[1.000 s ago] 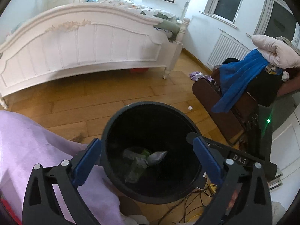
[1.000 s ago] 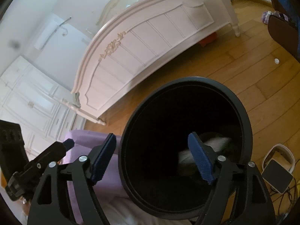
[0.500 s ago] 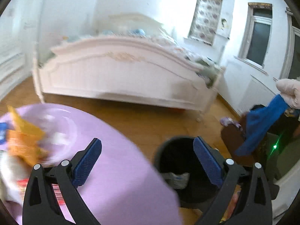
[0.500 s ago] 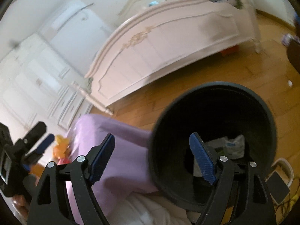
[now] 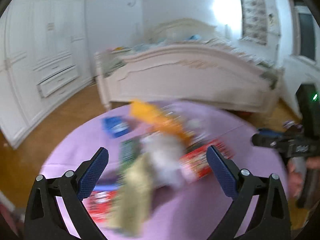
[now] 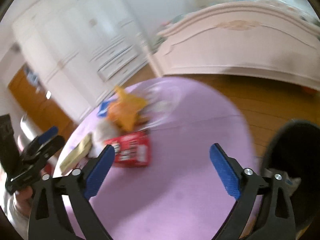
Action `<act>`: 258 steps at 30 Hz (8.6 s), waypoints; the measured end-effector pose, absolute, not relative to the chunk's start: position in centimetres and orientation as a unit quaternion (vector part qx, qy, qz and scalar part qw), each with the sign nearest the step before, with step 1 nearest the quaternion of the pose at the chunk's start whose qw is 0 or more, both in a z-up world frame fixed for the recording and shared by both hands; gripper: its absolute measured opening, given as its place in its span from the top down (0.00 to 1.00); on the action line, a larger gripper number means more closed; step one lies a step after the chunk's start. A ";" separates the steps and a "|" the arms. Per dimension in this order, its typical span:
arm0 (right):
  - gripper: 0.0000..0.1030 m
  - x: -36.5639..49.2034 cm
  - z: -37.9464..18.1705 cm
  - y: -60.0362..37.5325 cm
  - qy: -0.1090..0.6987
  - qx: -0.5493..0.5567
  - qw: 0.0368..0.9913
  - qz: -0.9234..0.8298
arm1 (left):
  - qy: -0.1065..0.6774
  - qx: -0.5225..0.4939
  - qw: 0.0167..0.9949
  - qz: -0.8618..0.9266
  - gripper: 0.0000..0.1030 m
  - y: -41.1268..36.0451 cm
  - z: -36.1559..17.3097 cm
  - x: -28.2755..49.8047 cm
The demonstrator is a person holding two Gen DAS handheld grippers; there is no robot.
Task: Collect trash
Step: 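Move both grippers back to the table, then grasp the beige paper bag with left gripper while right grasps red Wangzai box, then carry the paper bag and red box with both grippers over the bin, then open both grippers to drop the paper bag and red box into the bin, then move both grippers back to the table, then grasp the white fluffy item with right gripper while left grasps another red Wangzai box, then carry the red box and fluffy item with both grippers over the bin, then open both grippers to drop the red box and fluffy item into the bin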
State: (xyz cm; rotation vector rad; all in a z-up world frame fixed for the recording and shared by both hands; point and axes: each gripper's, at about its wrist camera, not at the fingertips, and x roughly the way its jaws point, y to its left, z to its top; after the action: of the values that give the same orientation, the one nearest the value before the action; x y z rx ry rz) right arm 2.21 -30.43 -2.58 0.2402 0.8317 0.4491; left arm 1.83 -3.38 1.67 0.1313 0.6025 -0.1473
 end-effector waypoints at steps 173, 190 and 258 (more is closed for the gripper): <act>0.54 5.7 -3.5 -18.5 0.431 0.085 0.859 0.264 | 0.419 -0.090 0.903 -0.001 0.08 2.8 -4.4 0.4; 0.54 4.1 -3.9 -20.7 0.428 0.108 0.854 0.275 | 0.410 -0.077 0.908 -0.043 0.12 1.6 -4.3 1.3; 0.30 -4.0 -12.6 -60.2 0.365 0.364 0.853 -0.085 | 0.410 0.067 0.794 -0.444 0.11 -37.0 -5.2 9.8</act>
State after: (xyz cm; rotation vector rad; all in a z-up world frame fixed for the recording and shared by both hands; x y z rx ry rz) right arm -4.00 -60.23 -12.61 0.7665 0.7682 -0.1791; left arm 9.84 -37.02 -5.25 0.1448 0.8807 -0.9549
